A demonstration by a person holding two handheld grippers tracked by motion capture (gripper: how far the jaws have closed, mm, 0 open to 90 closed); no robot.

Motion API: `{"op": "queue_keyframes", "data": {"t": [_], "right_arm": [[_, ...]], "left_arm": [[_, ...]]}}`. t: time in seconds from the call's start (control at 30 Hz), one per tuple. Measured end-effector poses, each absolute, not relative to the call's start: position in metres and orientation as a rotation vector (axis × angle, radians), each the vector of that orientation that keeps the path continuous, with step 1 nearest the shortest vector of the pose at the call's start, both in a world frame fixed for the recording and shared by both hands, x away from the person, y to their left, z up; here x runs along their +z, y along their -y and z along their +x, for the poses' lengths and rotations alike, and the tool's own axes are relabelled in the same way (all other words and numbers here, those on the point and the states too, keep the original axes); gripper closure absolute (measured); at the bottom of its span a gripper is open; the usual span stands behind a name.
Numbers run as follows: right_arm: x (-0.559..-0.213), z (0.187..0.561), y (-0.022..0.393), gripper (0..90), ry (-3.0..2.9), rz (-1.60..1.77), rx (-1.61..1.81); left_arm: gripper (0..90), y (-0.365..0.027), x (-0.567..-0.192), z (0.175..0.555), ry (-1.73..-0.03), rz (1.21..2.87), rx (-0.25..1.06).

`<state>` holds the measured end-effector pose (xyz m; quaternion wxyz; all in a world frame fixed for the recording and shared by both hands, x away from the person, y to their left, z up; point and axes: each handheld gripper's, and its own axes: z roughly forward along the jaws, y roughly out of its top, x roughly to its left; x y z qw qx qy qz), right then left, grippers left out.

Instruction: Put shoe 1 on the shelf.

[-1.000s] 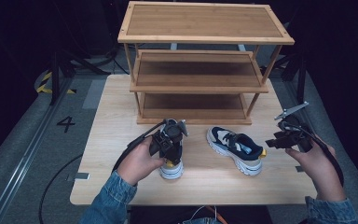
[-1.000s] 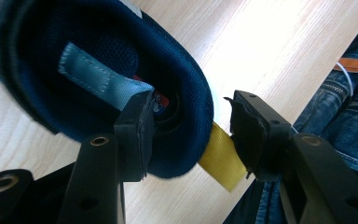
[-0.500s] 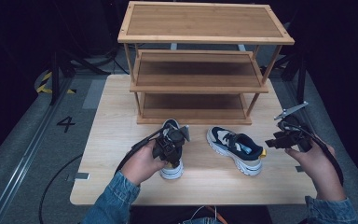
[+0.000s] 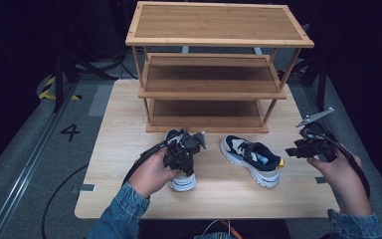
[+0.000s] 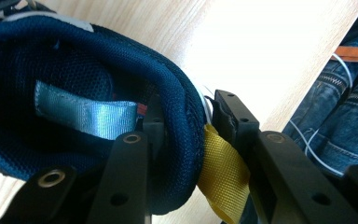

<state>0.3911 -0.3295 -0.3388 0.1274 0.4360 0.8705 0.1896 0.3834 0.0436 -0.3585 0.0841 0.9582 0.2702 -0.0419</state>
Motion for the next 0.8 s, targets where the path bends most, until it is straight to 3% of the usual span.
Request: {"op": "queue_keyframes", "data": {"t": [0.8], "right_arm": [[-0.33, 0.377, 0.346, 51.5, -2.486, 1.296, 0.597]], "left_arm": [[66.9, -0.034, -0.276, 0.375, -0.689, 2.869, 0.022]]}}
